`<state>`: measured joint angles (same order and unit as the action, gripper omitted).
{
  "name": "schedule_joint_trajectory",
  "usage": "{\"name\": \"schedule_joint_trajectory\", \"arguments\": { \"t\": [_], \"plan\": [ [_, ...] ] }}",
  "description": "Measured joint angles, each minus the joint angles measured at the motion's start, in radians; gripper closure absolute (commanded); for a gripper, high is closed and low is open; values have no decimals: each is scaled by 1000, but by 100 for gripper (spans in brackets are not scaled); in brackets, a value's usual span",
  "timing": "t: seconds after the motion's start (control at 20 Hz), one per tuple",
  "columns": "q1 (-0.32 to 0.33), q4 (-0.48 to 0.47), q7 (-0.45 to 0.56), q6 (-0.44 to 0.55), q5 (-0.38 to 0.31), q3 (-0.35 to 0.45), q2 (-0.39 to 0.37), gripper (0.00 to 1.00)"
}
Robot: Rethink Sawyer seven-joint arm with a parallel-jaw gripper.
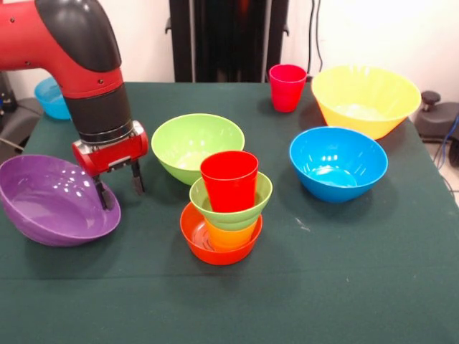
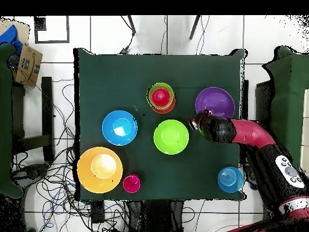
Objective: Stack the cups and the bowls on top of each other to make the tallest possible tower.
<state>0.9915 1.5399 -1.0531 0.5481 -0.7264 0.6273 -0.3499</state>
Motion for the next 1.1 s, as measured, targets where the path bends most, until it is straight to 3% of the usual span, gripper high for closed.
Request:
{"name": "schedule_joint_trajectory", "arguments": {
  "t": [0.3,0.85,1.1],
  "plan": [
    [-4,0,0,0,0,0,-27,0],
    [-46,-8,0,0,0,-10,-167,0],
    [-69,-30,0,0,0,-15,-198,0]
  ]
}}
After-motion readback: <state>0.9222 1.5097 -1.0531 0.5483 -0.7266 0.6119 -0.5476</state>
